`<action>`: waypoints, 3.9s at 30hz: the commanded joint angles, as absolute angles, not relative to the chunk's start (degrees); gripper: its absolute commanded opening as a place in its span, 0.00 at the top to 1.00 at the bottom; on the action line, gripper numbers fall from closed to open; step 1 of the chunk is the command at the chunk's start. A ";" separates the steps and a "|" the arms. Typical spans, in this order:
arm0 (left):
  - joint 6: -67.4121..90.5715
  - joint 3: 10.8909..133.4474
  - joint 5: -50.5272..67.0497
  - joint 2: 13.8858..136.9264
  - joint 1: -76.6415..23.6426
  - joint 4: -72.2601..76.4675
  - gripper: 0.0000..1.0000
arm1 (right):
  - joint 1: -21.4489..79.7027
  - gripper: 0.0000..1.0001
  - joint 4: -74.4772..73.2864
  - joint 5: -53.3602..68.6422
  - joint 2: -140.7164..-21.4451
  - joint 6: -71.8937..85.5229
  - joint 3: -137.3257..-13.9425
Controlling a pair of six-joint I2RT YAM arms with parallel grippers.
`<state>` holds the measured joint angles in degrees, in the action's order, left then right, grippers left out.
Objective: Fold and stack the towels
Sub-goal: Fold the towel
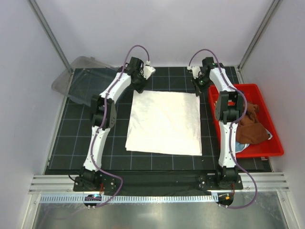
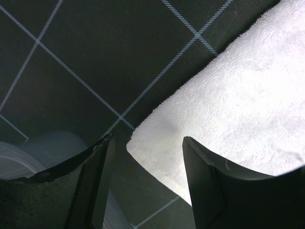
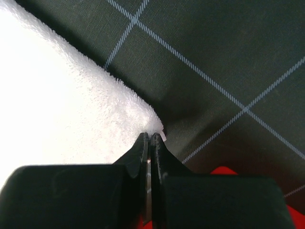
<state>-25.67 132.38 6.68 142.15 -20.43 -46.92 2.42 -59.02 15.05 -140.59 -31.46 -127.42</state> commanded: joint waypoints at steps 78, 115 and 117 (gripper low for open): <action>-11.60 121.57 -18.00 125.26 -24.25 -23.39 1.00 | 1.49 0.99 -31.21 7.38 -110.50 -20.31 -108.99; 4.92 96.77 -23.48 86.55 -32.18 -39.73 1.00 | 2.55 0.99 -31.56 18.62 -71.17 -7.65 -85.88; 5.71 97.55 -21.37 92.94 -29.11 -39.12 1.00 | 2.55 0.99 -27.72 22.65 -77.74 -7.30 -84.56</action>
<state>4.12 96.82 -22.41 84.73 -32.88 -36.12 2.87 -31.27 17.21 -68.40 -8.36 -87.42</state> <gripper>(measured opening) 0.023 0.048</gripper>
